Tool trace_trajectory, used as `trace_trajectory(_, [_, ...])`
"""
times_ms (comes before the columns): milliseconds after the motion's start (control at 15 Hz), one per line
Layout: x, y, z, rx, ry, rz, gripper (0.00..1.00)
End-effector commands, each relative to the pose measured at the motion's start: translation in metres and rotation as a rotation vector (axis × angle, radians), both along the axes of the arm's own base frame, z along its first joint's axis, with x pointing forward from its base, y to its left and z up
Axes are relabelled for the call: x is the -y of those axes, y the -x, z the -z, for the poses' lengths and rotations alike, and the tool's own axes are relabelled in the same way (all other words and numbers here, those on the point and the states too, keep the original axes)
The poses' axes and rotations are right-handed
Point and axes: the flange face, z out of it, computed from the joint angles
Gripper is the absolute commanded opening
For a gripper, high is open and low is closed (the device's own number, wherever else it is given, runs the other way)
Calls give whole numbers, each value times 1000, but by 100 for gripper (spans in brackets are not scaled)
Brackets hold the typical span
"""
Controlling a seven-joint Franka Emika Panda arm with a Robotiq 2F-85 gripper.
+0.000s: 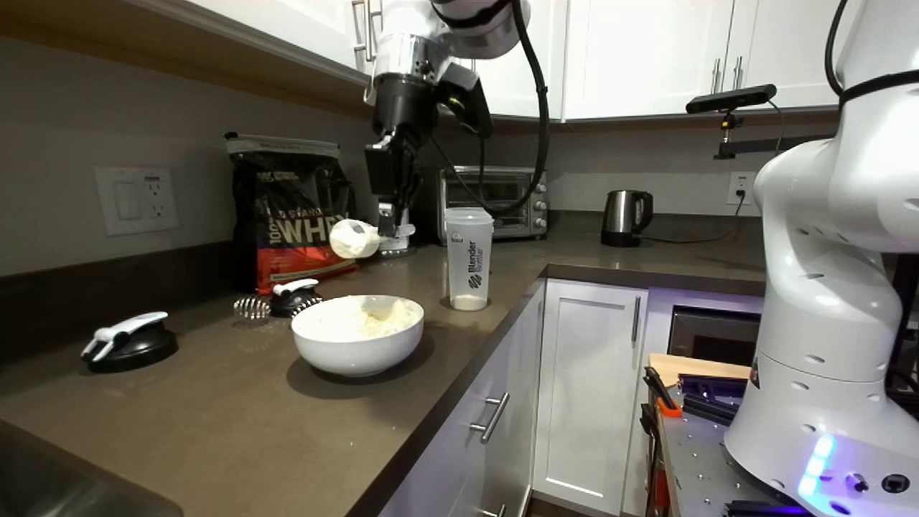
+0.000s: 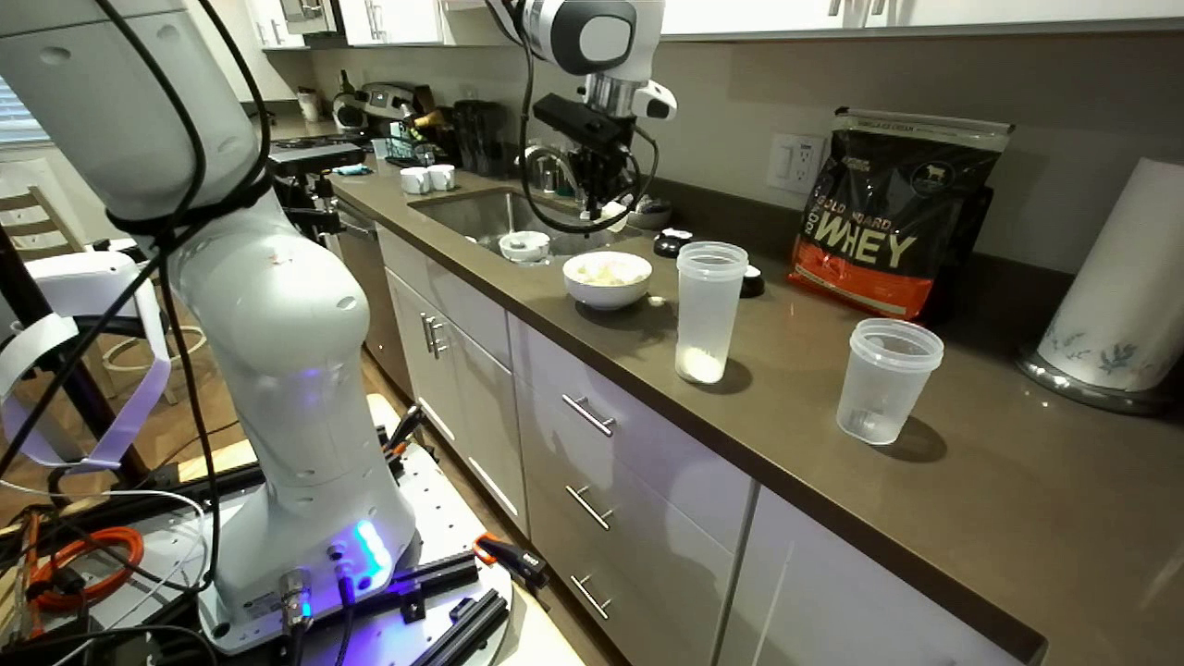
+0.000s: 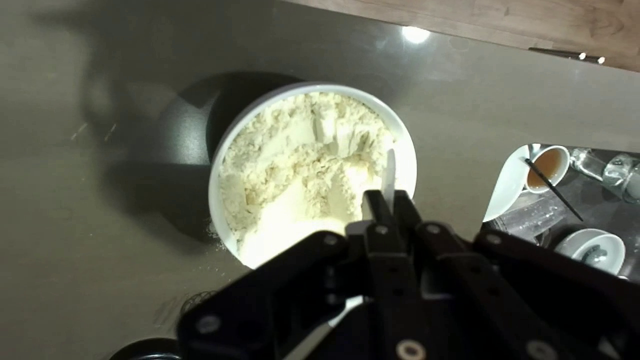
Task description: Pick up the small scoop and scoop some powder from the bowl and put it in the plastic container to the right.
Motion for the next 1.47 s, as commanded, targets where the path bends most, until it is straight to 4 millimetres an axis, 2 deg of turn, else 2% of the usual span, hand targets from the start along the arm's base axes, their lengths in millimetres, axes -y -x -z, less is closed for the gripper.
trace_trajectory(0, [15, 13, -10, 4, -63, 32, 3])
trace_trajectory(733, [58, 30, -27, 51, -130, 150, 3])
trace_trajectory(1400, [101, 50, -56, 141, -142, 252, 3])
